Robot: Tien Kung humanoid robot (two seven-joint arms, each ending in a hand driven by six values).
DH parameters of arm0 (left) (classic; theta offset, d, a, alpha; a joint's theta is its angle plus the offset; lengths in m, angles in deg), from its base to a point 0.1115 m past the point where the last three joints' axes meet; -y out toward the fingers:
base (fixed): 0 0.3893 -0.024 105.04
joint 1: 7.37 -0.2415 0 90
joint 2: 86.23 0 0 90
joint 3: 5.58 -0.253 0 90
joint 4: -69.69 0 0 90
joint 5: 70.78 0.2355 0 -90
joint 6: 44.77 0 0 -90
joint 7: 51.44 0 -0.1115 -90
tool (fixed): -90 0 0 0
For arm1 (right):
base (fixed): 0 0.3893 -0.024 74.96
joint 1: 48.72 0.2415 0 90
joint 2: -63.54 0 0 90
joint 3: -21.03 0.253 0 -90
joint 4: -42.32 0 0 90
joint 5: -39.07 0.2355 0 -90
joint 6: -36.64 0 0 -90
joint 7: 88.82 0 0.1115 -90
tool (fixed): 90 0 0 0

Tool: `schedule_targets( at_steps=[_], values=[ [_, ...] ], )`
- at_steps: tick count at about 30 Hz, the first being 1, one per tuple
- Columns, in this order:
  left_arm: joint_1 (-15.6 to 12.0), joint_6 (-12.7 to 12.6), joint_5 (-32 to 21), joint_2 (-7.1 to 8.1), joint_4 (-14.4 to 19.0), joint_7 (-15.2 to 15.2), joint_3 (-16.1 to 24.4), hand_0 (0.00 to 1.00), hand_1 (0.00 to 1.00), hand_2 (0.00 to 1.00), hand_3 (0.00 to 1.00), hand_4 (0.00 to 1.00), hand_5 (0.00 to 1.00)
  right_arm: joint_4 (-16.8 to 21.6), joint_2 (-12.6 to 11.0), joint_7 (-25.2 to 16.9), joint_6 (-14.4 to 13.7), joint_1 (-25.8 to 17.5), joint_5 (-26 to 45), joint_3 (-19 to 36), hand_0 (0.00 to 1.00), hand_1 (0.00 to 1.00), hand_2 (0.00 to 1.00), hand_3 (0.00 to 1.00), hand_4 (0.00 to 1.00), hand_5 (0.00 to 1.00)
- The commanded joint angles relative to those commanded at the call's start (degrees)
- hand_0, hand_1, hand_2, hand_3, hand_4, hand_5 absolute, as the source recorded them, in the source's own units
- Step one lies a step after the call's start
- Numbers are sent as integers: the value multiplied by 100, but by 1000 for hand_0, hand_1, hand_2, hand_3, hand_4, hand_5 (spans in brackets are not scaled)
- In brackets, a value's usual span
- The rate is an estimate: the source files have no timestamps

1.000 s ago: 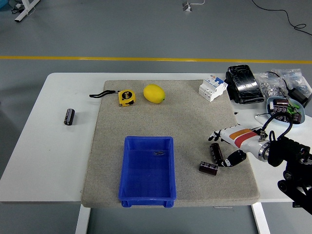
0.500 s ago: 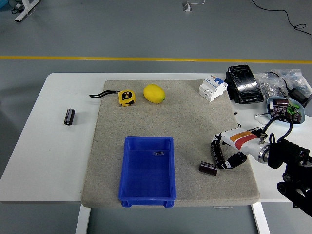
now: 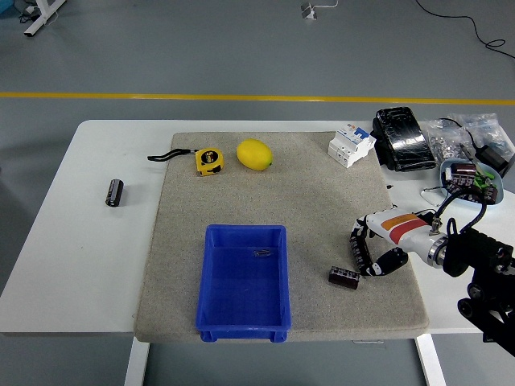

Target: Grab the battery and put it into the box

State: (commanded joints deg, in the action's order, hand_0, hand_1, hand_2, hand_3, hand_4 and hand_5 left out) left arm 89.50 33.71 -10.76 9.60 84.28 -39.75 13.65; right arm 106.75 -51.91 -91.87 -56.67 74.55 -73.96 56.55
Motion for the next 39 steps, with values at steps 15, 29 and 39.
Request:
schedule_targets(
  at_steps=[15, 29, 39],
  values=[
    [-21, -35, -53, 1, -15, -10, -19, 699, 672, 715, 624, 642, 651, 1199, -54, 311, 225, 1, -451, 470, 542, 490, 521, 488, 884, 223],
    [-44, -42, -100, 31, -13, -3, -41, 696, 672, 711, 620, 643, 650, 2776, 406, 527, 594, 840, -545, -346, 543, 500, 534, 499, 886, 241],
    [-27, -45, -123, 62, -12, -3, -54, 696, 671, 713, 620, 643, 651, 2545, 856, 525, 555, 1404, -334, -1109, 514, 502, 593, 824, 927, 259]
  ],
)
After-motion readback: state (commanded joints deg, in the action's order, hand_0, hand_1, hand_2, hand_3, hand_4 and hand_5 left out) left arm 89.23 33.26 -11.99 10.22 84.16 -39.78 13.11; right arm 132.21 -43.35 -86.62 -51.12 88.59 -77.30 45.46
